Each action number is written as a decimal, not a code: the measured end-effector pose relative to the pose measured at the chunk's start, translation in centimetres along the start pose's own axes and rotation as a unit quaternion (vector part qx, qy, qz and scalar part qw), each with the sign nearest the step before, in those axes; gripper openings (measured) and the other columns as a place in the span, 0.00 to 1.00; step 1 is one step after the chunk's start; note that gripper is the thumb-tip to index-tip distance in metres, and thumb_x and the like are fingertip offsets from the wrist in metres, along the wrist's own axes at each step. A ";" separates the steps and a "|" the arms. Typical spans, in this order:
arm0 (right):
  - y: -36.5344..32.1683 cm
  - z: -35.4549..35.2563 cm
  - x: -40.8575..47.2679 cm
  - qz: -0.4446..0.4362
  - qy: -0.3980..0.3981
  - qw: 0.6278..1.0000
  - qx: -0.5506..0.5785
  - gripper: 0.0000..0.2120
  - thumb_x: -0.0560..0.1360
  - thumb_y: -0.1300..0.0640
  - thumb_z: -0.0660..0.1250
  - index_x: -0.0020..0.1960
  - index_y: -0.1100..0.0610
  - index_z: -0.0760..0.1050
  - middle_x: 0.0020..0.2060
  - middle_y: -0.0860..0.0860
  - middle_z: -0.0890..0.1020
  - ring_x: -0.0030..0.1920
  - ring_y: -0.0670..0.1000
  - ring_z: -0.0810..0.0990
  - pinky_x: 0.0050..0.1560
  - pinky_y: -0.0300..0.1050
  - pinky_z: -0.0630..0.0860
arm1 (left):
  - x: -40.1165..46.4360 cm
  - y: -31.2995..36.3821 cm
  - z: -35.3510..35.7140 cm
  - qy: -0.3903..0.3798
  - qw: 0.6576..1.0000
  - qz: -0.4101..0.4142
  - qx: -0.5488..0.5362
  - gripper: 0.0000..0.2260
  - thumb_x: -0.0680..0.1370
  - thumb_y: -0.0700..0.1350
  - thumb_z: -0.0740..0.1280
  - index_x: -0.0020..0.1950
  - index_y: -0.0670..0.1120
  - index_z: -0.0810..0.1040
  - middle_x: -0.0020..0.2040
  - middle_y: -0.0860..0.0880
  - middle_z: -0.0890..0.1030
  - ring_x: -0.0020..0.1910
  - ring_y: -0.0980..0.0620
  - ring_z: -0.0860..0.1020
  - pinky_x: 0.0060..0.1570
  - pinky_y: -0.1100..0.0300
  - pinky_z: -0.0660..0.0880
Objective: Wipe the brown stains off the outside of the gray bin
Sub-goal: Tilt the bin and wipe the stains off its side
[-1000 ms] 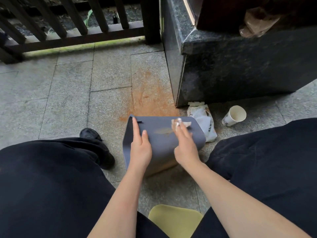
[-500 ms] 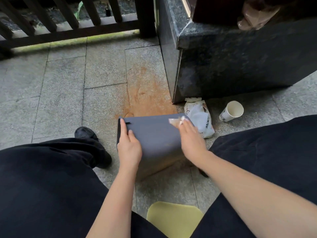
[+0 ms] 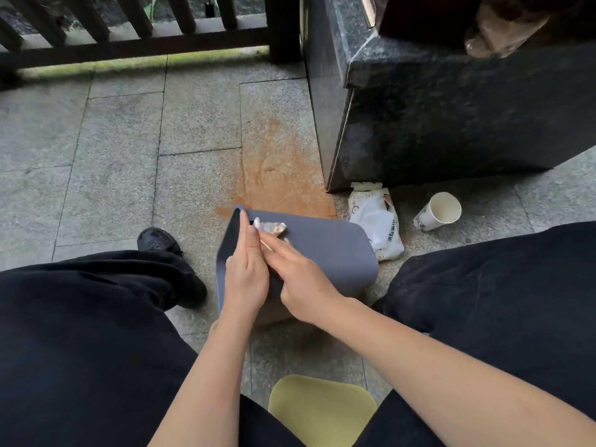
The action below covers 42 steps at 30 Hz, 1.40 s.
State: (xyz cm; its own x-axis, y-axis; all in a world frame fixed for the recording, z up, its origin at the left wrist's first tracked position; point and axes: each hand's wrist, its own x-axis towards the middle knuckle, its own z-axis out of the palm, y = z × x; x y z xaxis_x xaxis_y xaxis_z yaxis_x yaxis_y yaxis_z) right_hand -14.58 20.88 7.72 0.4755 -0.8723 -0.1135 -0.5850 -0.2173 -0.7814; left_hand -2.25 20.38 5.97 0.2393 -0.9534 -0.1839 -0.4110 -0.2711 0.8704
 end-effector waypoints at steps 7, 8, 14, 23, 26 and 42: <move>0.6 -0.5 0.8 0.023 0.058 0.997 0.047 0.32 0.72 0.76 0.57 0.74 0.57 0.68 0.74 0.48 0.66 0.74 0.50 0.64 0.71 0.49 0.67 | 1.1 0.5 -0.2 -0.057 0.997 0.047 0.025 0.26 0.82 0.62 0.46 0.79 0.57 0.60 0.66 0.61 0.68 0.60 0.72 0.65 0.49 0.84 0.60; 0.7 -0.6 0.5 0.009 0.062 0.997 0.034 0.32 0.70 0.76 0.57 0.72 0.56 0.69 0.73 0.47 0.68 0.73 0.50 0.66 0.70 0.49 0.69 | 1.2 0.5 -0.2 -0.059 0.997 0.049 0.020 0.26 0.82 0.61 0.47 0.79 0.57 0.60 0.68 0.63 0.66 0.63 0.70 0.65 0.52 0.83 0.60; 0.8 -1.5 -0.8 -0.054 0.060 0.997 -0.020 0.28 0.68 0.77 0.58 0.64 0.59 0.75 0.64 0.49 0.75 0.63 0.53 0.72 0.60 0.52 0.74 | 1.0 0.8 -0.1 -0.063 0.997 0.039 0.025 0.26 0.83 0.62 0.47 0.79 0.57 0.61 0.67 0.63 0.69 0.59 0.81 0.65 0.51 0.83 0.60; 2.8 -3.5 0.2 -0.083 0.011 0.977 -0.199 0.18 0.62 0.76 0.65 0.48 0.65 0.81 0.48 0.57 0.82 0.54 0.61 0.80 0.75 0.56 0.63 | 0.4 0.0 0.3 -0.031 0.999 0.016 0.018 0.27 0.81 0.63 0.47 0.79 0.56 0.63 0.71 0.56 0.72 0.68 0.61 0.69 0.55 0.81 0.61; 3.6 -2.9 -1.2 -0.044 0.014 0.986 -0.161 0.27 0.60 0.78 0.61 0.57 0.65 0.80 0.59 0.57 0.80 0.59 0.60 0.78 0.77 0.51 0.57 | 1.4 -0.5 0.3 -0.010 1.000 -0.021 0.015 0.26 0.83 0.62 0.46 0.79 0.56 0.62 0.75 0.53 0.69 0.72 0.55 0.68 0.64 0.69 0.62; 10.1 -3.2 1.1 0.155 0.040 0.982 -0.103 0.42 0.67 0.78 0.58 0.77 0.53 0.61 0.79 0.49 0.58 0.77 0.57 0.60 0.76 0.53 0.59 | -0.2 0.3 1.1 0.035 0.999 -0.039 -0.005 0.21 0.86 0.53 0.52 0.79 0.51 0.63 0.70 0.64 0.64 0.69 0.72 0.59 0.58 0.84 0.53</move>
State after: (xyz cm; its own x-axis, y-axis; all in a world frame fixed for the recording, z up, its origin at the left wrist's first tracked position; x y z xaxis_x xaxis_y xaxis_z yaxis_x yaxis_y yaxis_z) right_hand -22.02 16.33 1.69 0.2050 -0.9407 -0.2705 -0.8182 -0.0130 -0.5748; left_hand -3.39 20.37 5.79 0.3320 -0.9177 -0.2184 -0.3809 -0.3422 0.8590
